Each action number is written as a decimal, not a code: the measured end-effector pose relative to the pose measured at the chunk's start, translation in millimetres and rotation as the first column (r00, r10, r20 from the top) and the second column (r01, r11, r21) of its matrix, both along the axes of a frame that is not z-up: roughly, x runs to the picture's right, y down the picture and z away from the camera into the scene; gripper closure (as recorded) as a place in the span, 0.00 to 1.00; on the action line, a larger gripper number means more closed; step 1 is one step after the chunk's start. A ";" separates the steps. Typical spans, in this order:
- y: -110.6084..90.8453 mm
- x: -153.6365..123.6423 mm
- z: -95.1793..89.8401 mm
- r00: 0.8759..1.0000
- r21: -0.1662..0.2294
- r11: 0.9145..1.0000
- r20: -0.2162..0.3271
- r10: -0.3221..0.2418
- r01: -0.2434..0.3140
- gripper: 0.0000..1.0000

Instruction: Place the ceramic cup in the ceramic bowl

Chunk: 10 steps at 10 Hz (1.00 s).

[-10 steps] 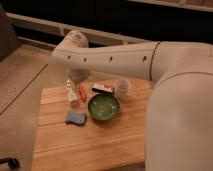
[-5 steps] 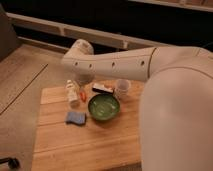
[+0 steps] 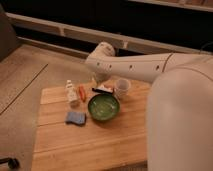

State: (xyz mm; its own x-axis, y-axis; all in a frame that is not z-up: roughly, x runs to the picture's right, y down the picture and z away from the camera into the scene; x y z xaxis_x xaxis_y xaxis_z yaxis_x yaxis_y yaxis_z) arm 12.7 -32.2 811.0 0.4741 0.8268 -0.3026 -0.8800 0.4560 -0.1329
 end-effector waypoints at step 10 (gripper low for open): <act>-8.3 20.1 37.8 0.996 -0.002 1.000 -0.085 -0.005 0.004 0.35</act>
